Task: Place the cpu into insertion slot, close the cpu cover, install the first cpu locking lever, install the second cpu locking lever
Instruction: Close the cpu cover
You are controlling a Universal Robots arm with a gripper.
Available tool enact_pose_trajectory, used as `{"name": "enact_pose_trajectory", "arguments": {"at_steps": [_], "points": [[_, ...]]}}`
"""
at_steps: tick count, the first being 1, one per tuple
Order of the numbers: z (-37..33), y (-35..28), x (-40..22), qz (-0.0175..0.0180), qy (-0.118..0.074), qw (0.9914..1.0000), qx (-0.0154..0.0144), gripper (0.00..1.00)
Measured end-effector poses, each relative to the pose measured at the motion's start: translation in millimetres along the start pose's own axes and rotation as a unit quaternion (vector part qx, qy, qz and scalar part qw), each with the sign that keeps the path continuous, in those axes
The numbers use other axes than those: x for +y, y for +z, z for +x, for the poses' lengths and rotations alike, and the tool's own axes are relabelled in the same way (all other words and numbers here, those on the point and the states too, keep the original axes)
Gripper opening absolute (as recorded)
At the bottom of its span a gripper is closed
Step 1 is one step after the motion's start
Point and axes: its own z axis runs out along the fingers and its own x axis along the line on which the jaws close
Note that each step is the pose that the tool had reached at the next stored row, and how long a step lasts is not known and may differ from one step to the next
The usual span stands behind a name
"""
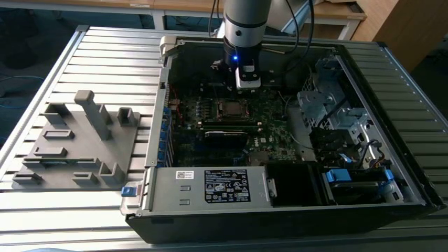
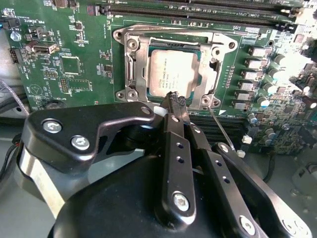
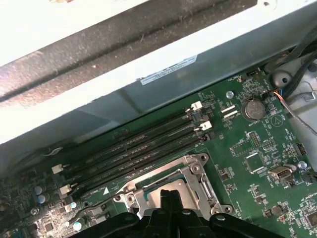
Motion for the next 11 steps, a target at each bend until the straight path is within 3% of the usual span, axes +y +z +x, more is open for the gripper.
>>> {"name": "enact_pose_trajectory", "arguments": {"at_steps": [3,6,11], "points": [[0.0,0.0,0.0,0.0,-0.004,0.99999,0.0004,0.1],[0.0,0.0,0.0,0.0002,-0.021,0.99979,0.0017,0.1],[0.0,0.0,0.0,0.0001,-0.023,0.99974,0.002,0.1]]}}
